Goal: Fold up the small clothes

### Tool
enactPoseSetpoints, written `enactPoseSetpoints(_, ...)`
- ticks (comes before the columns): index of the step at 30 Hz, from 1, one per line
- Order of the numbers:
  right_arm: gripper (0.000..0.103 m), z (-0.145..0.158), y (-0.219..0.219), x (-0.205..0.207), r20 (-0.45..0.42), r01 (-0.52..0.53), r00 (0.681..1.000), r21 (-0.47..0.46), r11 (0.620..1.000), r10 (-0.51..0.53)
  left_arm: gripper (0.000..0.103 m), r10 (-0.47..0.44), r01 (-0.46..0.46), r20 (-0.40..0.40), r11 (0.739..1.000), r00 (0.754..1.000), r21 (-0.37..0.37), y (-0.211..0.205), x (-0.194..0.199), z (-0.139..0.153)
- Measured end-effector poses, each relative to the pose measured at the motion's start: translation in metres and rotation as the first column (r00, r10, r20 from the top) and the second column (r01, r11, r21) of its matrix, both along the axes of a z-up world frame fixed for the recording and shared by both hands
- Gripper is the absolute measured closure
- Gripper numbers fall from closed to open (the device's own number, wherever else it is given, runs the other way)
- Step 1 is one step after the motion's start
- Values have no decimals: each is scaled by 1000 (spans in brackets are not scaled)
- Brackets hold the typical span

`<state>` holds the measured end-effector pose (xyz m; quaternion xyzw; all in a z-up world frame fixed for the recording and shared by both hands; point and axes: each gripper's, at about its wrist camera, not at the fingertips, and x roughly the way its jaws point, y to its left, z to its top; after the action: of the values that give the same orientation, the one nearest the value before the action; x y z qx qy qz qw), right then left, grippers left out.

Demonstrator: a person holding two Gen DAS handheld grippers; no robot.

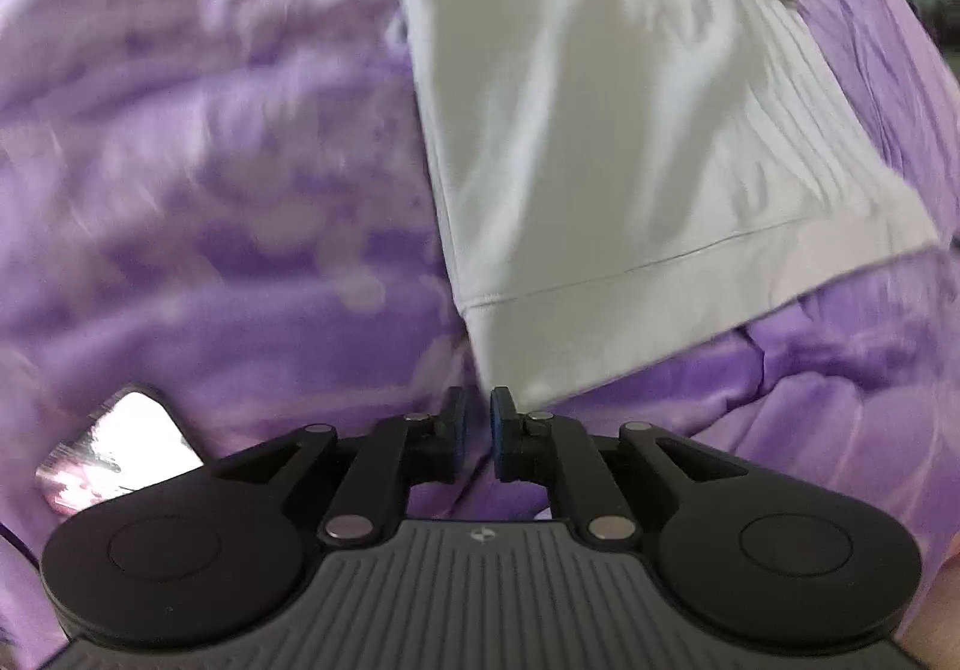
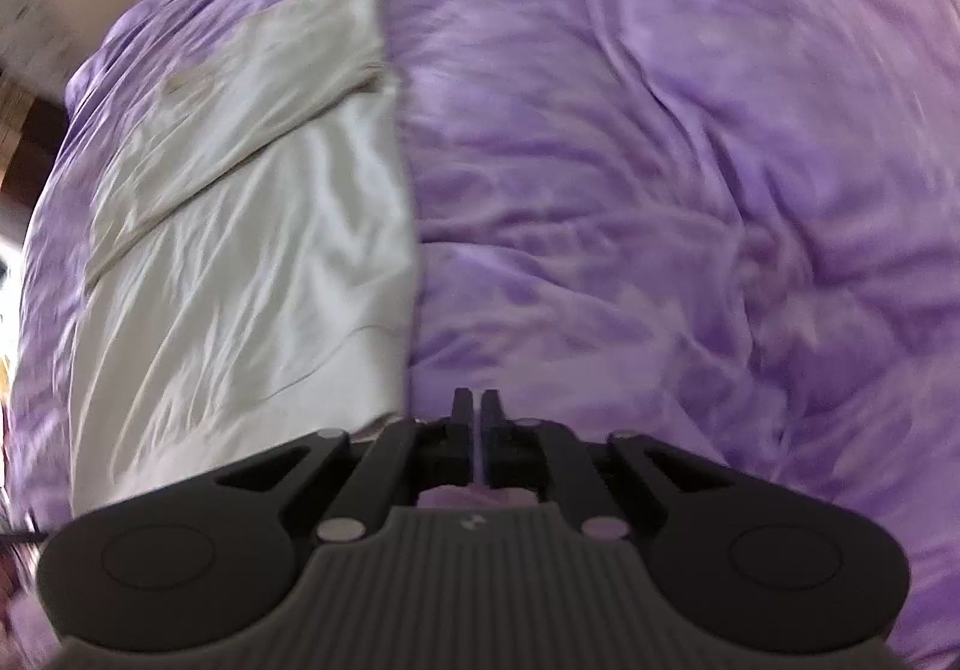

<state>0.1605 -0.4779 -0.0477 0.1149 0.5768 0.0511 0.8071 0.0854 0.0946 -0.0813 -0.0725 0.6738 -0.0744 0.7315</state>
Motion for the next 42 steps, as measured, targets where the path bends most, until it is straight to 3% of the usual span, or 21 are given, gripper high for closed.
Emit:
enactPoseSetpoints(3,100,18,26,-2,93,-128,986,-78,989,135,91,-72,61,141,995,987,80,-7,-2,35)
enactPoseSetpoints(6,98,31,51,-4,165,-252,946,-167,953,279,89,-153,117,256,982,954,151,-13,-4,61)
enactPoseSetpoints(7,94,34,61,-5,177,-290,928,-213,933,328,88,-189,142,291,974,938,176,-16,-5,69)
enactPoseSetpoints(8,81,36,69,-6,186,-324,907,-265,908,378,87,-221,164,311,966,924,200,-20,-5,73)
enactPoseSetpoints(9,72,38,75,-7,187,-357,887,-301,884,422,83,-270,199,331,952,904,233,-23,-6,75)
enactPoseSetpoints(12,69,36,91,-8,135,-466,825,-386,796,549,74,-444,339,380,887,811,314,-43,-6,81)
enactPoseSetpoints(15,63,35,103,-9,91,-539,779,-410,736,621,68,-586,472,350,804,731,361,-57,-10,78)
enactPoseSetpoints(18,60,31,112,-11,66,-587,734,-439,680,676,67,-667,556,290,738,686,383,-71,-14,66)
enactPoseSetpoints(23,59,17,129,-18,13,-646,662,-497,579,750,54,-739,649,209,667,641,366,-80,-14,42)
enactPoseSetpoints(26,58,9,135,-25,-12,-679,602,-534,504,798,50,-769,683,166,628,617,372,-84,-14,27)
enactPoseSetpoints(28,58,6,138,-28,-35,-691,583,-548,472,812,42,-792,711,146,600,593,368,-88,-17,16)
enactPoseSetpoints(30,58,3,139,-29,-51,-701,575,-545,460,817,36,-809,727,140,578,571,372,-92,-21,4)
enactPoseSetpoints(35,51,1,138,-31,-53,-708,565,-544,451,823,36,-846,767,112,523,522,372,-100,-34,-20)
enactPoseSetpoints(39,51,-4,137,-33,-69,-723,549,-539,432,833,36,-868,791,83,482,490,377,-110,-40,-31)
enactPoseSetpoints(41,51,-7,139,-34,-74,-725,545,-541,425,835,36,-868,790,60,476,493,387,-112,-37,-37)
enactPoseSetpoints(42,51,-8,139,-34,-74,-725,542,-545,421,837,38,-859,782,50,487,510,389,-113,-33,-41)
